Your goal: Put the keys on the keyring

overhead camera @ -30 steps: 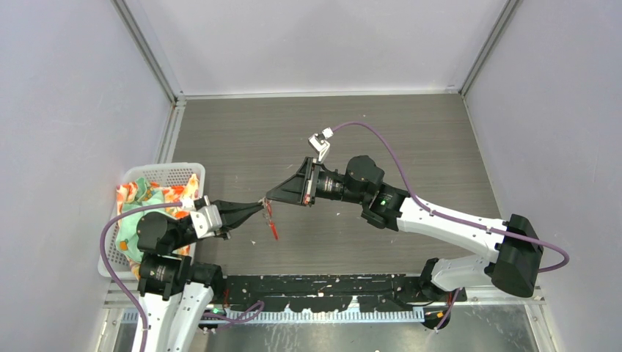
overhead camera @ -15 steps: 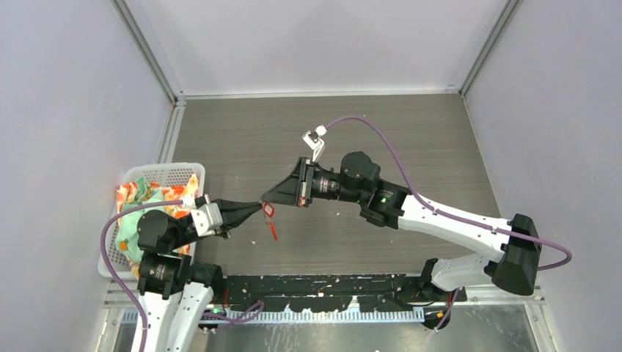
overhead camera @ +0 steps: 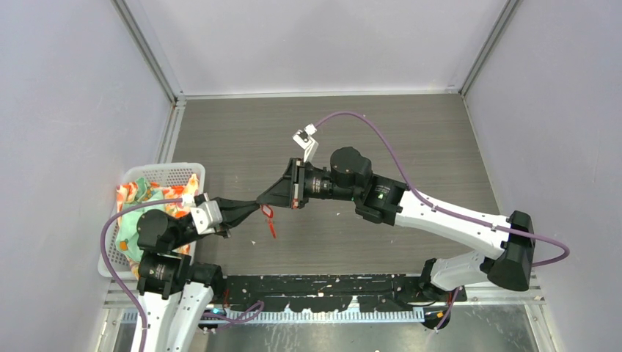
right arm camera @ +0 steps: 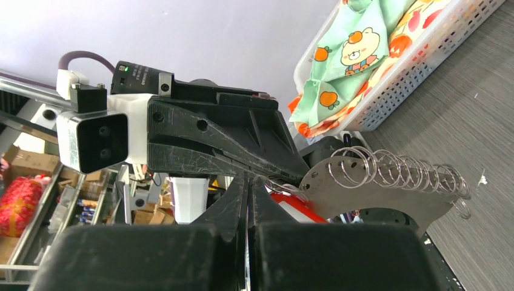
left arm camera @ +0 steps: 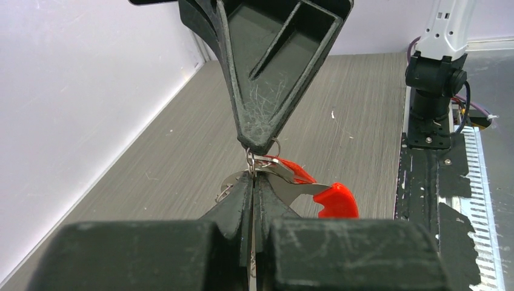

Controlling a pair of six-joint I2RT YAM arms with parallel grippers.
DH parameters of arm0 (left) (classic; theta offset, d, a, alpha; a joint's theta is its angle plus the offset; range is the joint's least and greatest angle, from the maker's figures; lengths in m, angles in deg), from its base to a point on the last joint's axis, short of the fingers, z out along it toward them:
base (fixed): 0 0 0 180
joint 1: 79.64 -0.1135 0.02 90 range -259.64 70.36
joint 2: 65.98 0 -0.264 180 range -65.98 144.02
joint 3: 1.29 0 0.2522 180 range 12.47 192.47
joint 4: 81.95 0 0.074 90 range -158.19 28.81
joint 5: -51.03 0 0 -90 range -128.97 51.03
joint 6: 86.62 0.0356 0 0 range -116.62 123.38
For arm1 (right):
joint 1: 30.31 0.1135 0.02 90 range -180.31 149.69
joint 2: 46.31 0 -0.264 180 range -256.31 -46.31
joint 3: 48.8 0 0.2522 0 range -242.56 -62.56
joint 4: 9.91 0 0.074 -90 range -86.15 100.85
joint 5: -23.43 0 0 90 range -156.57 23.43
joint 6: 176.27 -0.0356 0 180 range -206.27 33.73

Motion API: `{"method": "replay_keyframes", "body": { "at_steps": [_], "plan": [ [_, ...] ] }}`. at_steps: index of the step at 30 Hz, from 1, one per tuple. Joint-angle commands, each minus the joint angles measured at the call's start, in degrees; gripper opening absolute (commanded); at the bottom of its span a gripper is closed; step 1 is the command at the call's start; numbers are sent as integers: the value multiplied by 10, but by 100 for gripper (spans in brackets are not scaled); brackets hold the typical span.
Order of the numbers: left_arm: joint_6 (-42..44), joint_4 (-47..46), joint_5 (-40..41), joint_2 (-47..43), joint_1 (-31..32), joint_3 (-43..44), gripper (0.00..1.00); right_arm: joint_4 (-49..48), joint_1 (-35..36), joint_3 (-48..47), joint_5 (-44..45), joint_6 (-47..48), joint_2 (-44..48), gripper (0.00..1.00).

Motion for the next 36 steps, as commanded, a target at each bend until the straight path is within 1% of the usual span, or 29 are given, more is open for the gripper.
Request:
{"method": "replay_keyframes", "body": {
  "at_steps": [1,5,13,18,23,28,36],
  "plan": [
    [-32,-61,0,6,1,7,0,30,15,-46,7,35,-11,1],
    [-67,-106,1,16,1,-4,0,69,20,-66,19,53,-16,1],
    [-97,-170,7,28,1,-19,0,235,55,-168,62,135,-49,1],
    [-115,-203,8,35,1,-21,0,279,64,-204,73,151,-65,2],
    [-120,-215,6,29,1,-25,0,307,69,-235,84,162,-70,11],
    [-134,-237,6,26,1,-27,0,328,70,-260,87,166,-65,22],
    [-160,-275,8,35,1,-24,0,373,70,-313,80,178,-67,30]
  ]
}}
